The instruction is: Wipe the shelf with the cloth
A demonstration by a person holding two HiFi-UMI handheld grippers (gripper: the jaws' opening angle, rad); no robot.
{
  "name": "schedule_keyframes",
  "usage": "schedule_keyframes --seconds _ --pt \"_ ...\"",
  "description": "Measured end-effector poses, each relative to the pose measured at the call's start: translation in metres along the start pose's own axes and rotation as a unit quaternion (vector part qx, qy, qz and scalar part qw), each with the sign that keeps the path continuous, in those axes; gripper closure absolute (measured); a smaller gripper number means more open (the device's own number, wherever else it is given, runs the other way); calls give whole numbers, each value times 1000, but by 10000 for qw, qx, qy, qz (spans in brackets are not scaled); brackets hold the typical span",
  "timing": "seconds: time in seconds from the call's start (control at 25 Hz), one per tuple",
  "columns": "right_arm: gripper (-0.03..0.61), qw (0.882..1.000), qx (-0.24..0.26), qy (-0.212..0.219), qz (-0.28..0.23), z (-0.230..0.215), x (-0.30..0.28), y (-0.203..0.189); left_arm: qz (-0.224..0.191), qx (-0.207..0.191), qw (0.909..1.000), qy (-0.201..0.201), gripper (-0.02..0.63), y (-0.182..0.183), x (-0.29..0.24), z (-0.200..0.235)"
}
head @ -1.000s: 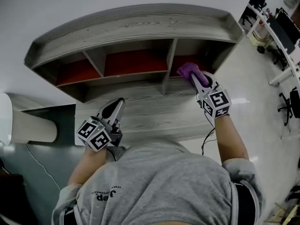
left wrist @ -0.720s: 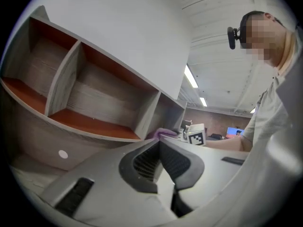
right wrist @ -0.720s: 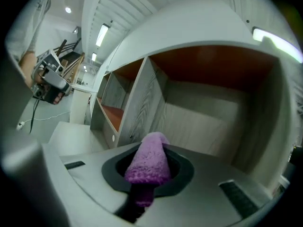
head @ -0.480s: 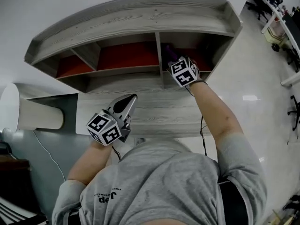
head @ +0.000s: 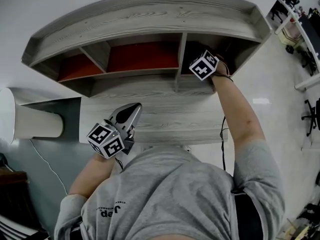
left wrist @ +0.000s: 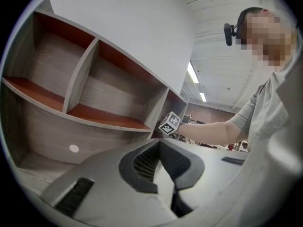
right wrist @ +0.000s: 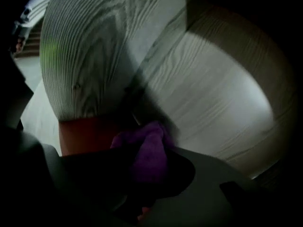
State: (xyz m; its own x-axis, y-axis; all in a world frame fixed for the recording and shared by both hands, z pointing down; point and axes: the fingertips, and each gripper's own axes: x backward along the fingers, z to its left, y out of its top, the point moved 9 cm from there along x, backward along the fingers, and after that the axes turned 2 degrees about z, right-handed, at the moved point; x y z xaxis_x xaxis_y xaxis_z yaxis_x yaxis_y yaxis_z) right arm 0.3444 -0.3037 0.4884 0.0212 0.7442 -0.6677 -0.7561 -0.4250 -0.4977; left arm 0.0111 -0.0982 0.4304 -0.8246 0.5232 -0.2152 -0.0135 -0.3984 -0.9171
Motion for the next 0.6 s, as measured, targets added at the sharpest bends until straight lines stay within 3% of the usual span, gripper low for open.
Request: schedule_keyframes --seconds 0.12,0.2,0.4,0.44,0.48,0.52,0.6 --pt "525 9908 627 -460 1112 -19 2 -31 -90 68 9999 -100 597 0 3 1" --pt "525 9722 1173 -716 1894 -28 1 -47 -143 131 9997 -145 597 1 3 3" --pt "526 8900 2616 -1105 3568 -30 -12 -64 -257 204 9992 -249 597 4 3 3" --pt "526 8806 2742 -1114 3701 -30 -14 -66 -268 209 9991 -263 597 5 3 2" --pt "526 8804 2745 -1107 3706 -31 -15 -65 -276 213 9990 -270 597 6 3 2" --pt "526 8916 2593 -1096 3548 -34 -12 -63 -281 212 9990 -270 597 7 3 3" --pt "525 9414 1808 -1048 2646 -36 11 -46 -290 187 9990 -268 597 9 4 3"
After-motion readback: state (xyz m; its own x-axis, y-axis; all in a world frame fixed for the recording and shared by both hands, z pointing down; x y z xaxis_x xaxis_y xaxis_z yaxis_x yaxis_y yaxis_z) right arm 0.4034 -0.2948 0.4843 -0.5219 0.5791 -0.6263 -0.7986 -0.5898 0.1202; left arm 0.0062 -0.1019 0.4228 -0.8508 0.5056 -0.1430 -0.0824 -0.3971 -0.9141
